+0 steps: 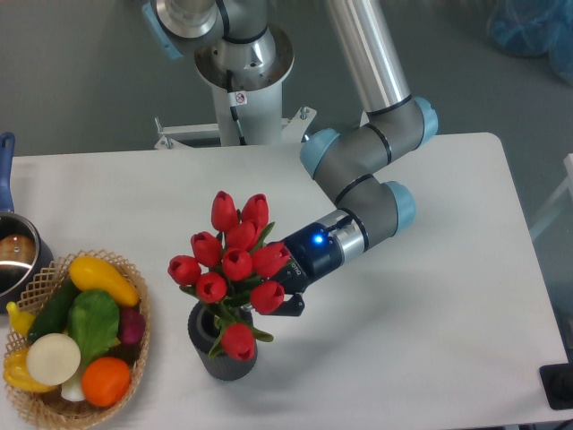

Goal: Insert the flowers into the vase
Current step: 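Push the tulip bunch further down into the vase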

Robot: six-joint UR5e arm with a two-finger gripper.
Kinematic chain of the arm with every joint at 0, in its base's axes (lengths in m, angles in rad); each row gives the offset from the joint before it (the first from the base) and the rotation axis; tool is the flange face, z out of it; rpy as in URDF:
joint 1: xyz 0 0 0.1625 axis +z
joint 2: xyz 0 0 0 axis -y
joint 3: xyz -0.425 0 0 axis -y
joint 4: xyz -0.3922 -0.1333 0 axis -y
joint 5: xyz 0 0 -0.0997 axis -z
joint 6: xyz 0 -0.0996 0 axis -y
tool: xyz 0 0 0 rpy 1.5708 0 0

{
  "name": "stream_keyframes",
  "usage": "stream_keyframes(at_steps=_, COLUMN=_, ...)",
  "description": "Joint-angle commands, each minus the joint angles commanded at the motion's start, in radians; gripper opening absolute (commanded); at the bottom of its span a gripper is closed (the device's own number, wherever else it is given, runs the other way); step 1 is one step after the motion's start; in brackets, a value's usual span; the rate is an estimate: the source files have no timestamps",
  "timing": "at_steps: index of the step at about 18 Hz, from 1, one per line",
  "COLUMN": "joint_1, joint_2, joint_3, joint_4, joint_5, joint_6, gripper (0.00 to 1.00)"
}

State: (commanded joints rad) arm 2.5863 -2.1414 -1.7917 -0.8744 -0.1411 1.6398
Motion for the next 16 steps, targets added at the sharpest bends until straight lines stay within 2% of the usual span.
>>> stream_keyframes(at_steps=16, joint_1=-0.002, joint_2=-0.04, joint_3=0.0, joint_4=0.0, joint_5=0.008, joint_6=0.055, gripper=0.15)
